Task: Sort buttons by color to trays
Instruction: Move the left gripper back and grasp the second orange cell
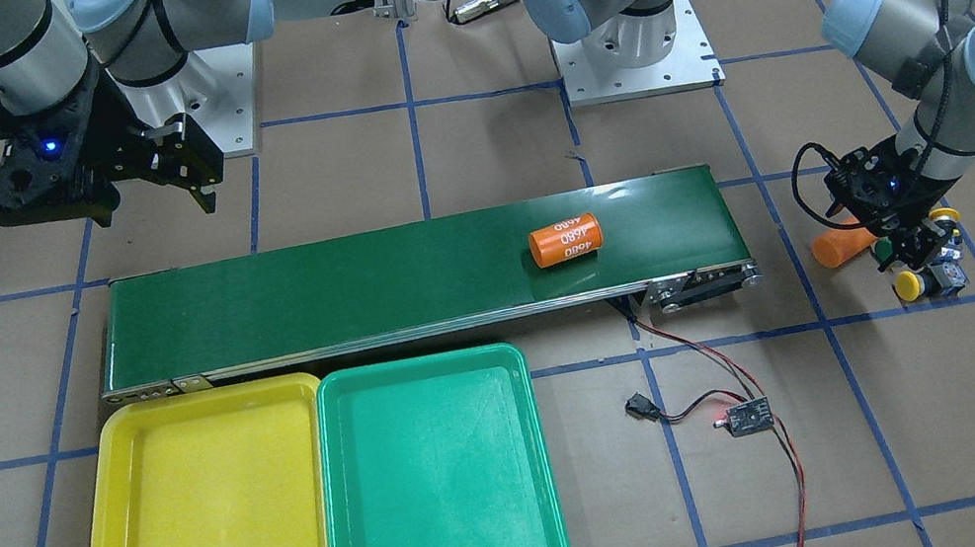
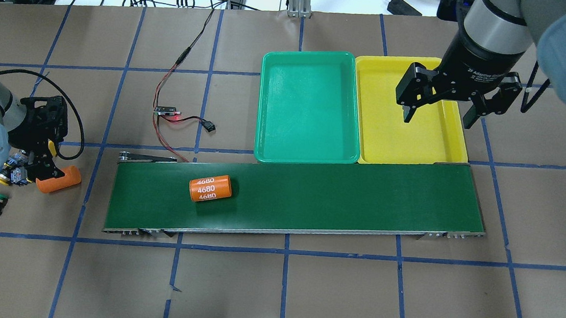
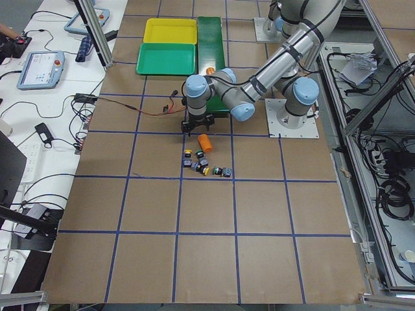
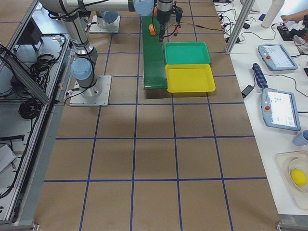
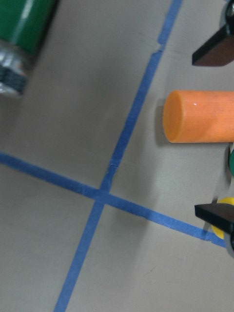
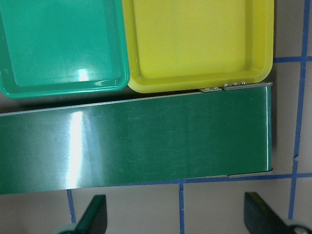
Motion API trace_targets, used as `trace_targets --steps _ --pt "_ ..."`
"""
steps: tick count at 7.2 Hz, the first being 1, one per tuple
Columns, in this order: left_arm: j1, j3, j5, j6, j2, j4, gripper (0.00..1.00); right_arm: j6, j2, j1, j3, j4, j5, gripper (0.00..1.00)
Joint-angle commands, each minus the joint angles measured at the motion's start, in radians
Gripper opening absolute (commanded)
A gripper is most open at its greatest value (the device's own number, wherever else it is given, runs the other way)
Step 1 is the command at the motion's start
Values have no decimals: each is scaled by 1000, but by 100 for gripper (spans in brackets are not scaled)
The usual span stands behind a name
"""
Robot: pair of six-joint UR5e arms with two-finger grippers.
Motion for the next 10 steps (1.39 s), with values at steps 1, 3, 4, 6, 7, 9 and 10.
trace_targets --steps 1,3,4,6,7,9,10 --pt "27 -8 9 152 -21 -3 100 0 -1 0 0 0 0 100" --pt "36 -37 9 151 -32 12 100 0 -1 0 0 0 0 100" --pt "36 -39 9 148 -49 26 100 0 0 0 0 0 0 100" --pt "39 -40 9 146 -81 57 97 -2 -3 0 0 2 2 100" --pt "39 -39 4 151 -92 66 68 -2 -1 0 0 2 0 100" --pt "38 -39 1 160 -94 69 15 -2 -3 0 0 2 0 100" --pt "38 -37 0 154 -94 69 11 -2 -3 0 0 2 0 100"
